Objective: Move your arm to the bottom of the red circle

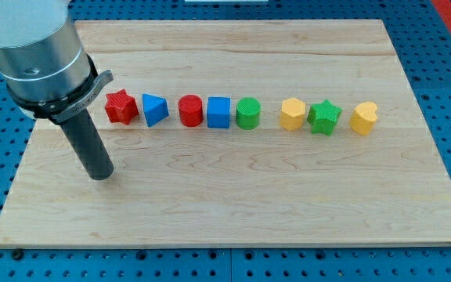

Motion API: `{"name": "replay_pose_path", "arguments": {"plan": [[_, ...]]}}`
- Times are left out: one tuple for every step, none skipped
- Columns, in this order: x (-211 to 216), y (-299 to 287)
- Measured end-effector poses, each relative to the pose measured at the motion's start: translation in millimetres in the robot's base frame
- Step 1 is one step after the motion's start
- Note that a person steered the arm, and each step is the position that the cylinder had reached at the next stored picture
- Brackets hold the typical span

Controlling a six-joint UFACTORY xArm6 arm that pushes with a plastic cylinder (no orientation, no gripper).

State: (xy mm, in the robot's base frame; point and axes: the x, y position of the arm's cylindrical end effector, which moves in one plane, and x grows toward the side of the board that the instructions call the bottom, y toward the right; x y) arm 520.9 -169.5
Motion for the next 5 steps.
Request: {"name": "replay_pose_path", "arguments": {"plan": [[-1.2, 0.2], [-1.2, 0.2], [-1.2, 0.0], [-4.5, 17.7], [-2.2, 19.3]]}}
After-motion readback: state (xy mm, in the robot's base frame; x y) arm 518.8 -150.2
